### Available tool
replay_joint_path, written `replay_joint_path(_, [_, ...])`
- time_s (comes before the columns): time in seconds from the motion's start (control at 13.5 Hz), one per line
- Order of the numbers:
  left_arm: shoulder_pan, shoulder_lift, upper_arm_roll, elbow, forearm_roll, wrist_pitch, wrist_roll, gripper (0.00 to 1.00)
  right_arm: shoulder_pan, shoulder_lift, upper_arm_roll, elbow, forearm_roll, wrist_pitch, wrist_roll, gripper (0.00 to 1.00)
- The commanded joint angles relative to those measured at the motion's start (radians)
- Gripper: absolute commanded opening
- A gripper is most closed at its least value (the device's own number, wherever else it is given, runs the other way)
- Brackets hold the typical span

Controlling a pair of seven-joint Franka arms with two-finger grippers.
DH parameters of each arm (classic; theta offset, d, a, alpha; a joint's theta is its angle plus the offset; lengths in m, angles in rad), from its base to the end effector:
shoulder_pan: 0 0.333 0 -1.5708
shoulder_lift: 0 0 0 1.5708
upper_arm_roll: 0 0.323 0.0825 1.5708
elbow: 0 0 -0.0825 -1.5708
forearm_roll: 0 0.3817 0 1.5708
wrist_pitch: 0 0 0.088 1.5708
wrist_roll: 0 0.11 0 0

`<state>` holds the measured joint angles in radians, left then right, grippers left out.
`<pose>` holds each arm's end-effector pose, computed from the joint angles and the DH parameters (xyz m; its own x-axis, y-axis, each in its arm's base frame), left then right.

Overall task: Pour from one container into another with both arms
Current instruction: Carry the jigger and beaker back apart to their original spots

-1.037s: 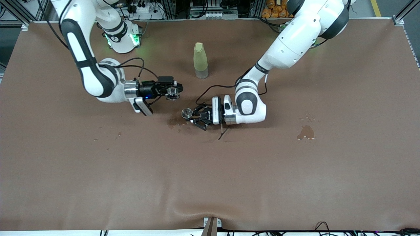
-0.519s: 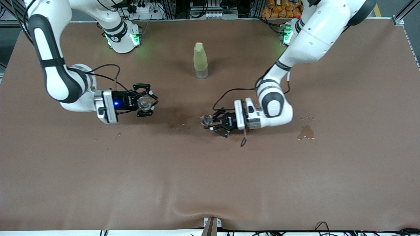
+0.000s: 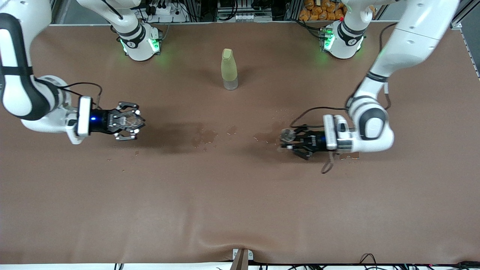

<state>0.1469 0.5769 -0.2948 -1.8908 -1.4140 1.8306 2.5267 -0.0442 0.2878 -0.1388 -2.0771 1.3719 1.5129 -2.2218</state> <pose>0.5975 -0.1602 0.2419 -0.1061 -0.1328 0.9854 -0.9929 0.0670 -0.0979 0.5495 0.0158 0.3278 0.1609 0.1351 0.9777 0.9870 -0.0157 -0.1602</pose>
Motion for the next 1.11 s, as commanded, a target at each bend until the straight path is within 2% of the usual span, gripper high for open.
replay_joint_path(0.0, [0.141,-0.046,-0.014,-0.030,0.128,-0.106,-0.041,0.00,-0.081,0.106,0.018,0.069,-0.072,-0.078,-0.132,0.00])
replay_joint_path(0.22, [0.281,-0.040,-0.012,-0.030,0.220,-0.201,-0.068,0.00,-0.146,0.189,0.018,0.113,-0.143,-0.089,-0.263,0.00])
replay_joint_path(0.59, [0.405,0.013,-0.007,-0.047,0.306,-0.252,-0.077,0.00,-0.221,0.342,0.018,0.198,-0.226,-0.086,-0.470,0.00])
replay_joint_path(1.04, [0.539,0.124,-0.001,-0.059,0.381,-0.257,-0.062,0.00,-0.212,0.456,0.019,0.236,-0.221,-0.016,-0.579,0.00])
